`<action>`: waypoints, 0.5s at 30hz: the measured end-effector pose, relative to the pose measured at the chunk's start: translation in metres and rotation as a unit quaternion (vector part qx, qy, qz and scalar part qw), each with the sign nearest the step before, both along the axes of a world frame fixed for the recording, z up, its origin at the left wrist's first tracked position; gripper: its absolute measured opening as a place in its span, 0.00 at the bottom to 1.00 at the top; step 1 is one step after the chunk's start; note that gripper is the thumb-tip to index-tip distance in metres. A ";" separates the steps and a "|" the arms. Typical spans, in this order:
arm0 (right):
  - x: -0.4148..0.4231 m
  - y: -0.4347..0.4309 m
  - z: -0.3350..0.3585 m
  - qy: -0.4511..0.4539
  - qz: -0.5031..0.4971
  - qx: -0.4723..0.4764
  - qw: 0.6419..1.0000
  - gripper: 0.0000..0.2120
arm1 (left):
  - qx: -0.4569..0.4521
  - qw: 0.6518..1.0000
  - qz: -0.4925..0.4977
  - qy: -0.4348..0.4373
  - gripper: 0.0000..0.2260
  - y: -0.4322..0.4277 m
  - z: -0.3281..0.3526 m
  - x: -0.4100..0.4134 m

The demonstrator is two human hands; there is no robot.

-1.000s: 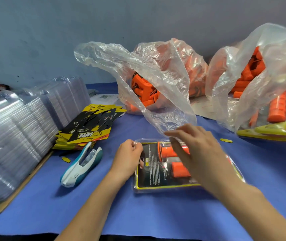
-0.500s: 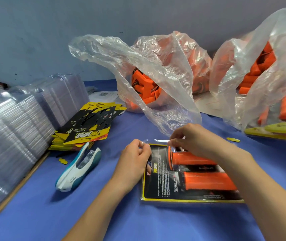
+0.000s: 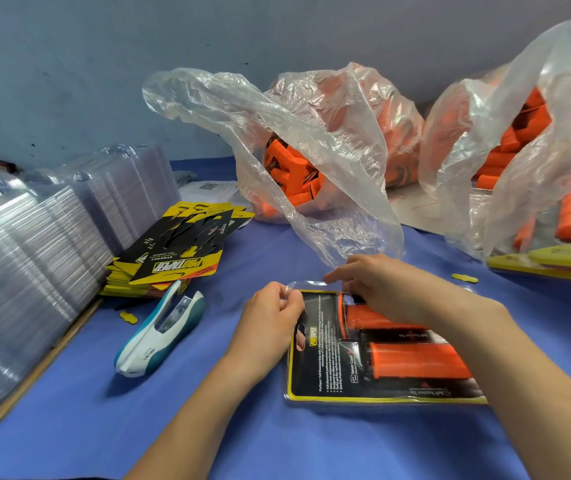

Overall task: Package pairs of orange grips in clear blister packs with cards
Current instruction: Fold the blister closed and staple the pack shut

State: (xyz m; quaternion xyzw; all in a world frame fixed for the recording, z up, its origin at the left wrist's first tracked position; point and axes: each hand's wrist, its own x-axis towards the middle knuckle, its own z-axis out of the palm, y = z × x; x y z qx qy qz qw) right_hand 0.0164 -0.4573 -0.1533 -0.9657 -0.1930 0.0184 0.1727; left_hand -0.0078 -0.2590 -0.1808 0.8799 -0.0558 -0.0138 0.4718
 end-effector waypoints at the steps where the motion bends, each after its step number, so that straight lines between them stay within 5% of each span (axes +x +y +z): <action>1: -0.001 0.000 -0.001 -0.006 0.006 -0.009 1.000 0.23 | 0.001 1.000 -0.001 0.001 0.12 0.000 0.000 0.000; 15: -0.006 0.001 0.001 -0.090 0.005 -0.014 0.996 0.12 | -0.001 1.000 -0.003 0.010 0.13 0.003 0.001 -0.006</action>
